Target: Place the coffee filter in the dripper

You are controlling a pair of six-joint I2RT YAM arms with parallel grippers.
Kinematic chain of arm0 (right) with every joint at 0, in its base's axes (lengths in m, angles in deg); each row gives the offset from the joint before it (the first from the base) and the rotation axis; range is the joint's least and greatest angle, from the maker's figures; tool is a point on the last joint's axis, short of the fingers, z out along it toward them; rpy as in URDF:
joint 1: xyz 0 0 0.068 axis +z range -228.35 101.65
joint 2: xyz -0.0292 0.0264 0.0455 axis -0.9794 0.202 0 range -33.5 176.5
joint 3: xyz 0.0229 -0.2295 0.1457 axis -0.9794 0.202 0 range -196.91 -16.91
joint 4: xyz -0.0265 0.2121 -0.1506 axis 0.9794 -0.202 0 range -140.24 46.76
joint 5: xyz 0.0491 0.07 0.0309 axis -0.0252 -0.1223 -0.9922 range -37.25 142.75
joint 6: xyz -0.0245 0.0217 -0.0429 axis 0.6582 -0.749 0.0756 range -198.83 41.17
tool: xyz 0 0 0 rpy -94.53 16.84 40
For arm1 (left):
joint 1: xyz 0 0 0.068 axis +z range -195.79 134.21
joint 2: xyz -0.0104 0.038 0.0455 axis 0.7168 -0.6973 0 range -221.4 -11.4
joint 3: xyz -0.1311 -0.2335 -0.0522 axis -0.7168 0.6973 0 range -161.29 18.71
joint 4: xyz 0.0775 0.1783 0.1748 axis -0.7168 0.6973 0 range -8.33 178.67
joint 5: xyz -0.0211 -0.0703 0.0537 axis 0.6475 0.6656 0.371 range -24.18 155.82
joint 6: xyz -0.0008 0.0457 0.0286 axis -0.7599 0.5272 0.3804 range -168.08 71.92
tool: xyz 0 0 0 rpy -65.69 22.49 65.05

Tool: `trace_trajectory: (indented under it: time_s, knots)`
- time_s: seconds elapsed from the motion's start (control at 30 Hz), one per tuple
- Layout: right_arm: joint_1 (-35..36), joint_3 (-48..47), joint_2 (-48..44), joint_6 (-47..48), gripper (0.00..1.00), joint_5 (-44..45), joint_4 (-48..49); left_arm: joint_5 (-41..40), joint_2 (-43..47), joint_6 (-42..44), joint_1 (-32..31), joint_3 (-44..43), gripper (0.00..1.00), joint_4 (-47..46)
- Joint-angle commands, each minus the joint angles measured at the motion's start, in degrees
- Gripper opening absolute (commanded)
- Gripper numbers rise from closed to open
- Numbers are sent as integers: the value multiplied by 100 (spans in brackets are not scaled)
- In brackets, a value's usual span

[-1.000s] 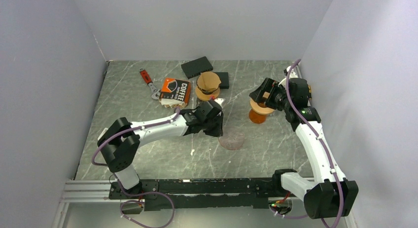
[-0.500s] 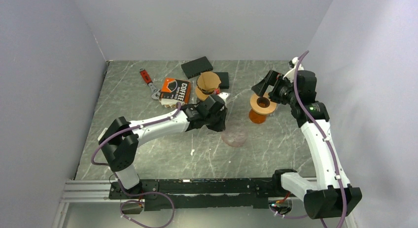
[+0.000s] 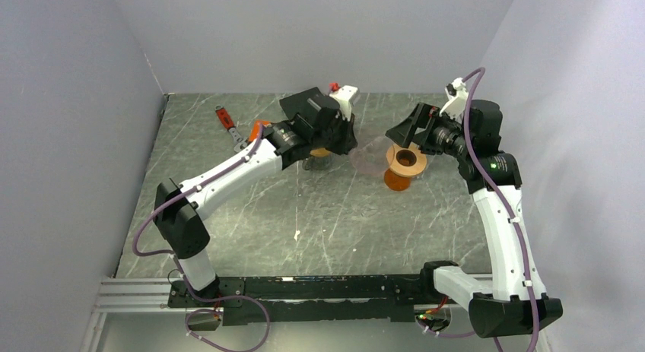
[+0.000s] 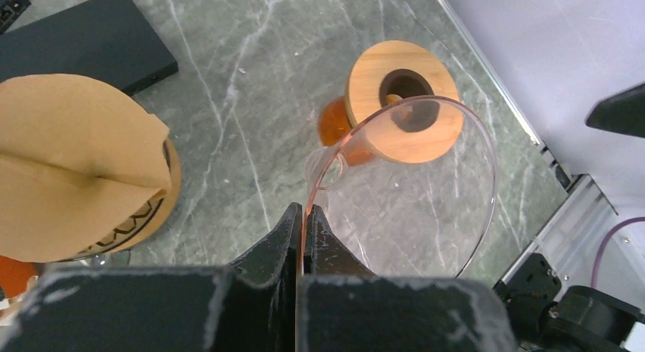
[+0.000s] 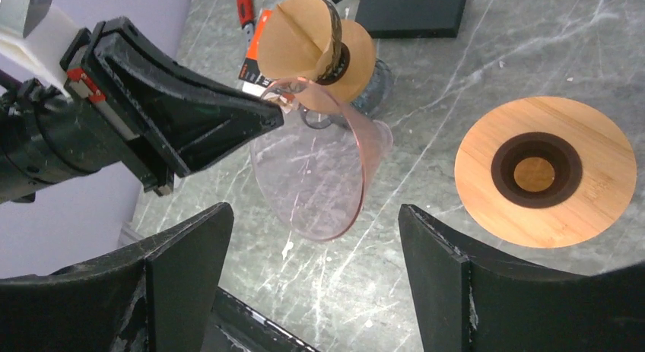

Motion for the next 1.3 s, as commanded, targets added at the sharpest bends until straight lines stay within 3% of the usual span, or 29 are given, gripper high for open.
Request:
trace_trajectory:
  time_s: [0.0, 0.13, 0.5, 0.63, 0.83, 0.9, 0.97, 1.07, 1.2, 1.27]
  knots:
    - [20, -18, -100, 242, 80, -90, -166, 176, -170, 261, 32, -333, 0, -54]
    - [80, 151, 48, 263, 72, -89, -143, 333, -188, 191, 40, -329, 0, -189]
    - [623, 272, 786, 184, 51, 976, -117, 557, 79, -20, 38, -31, 0, -489]
    - [874, 184, 977, 207, 35, 1265, -120, 542, 98, 25, 38, 23, 0, -499]
    - [1061, 109, 1187, 251, 2, 1722, -169, 584, 67, 50, 67, 69, 1, -508]
    - [1062, 138, 1212, 233, 0, 1746, -98, 639, 69, 62, 80, 85, 3, -531]
    - [1060, 100, 1267, 236, 0, 1784, -86, 661, 98, 127, 90, 132, 10, -589]
    - [1062, -48, 1338, 261, 0, 1883, -150, 595, 243, 179, 102, 278, 30, -787]
    - [1062, -211, 1423, 338, 0, 1999, -230, 933, 512, 275, 192, 615, 75, -1364]
    - [1062, -240, 1440, 367, 0, 2012, -223, 1199, 648, 489, 234, 663, 87, -1470]
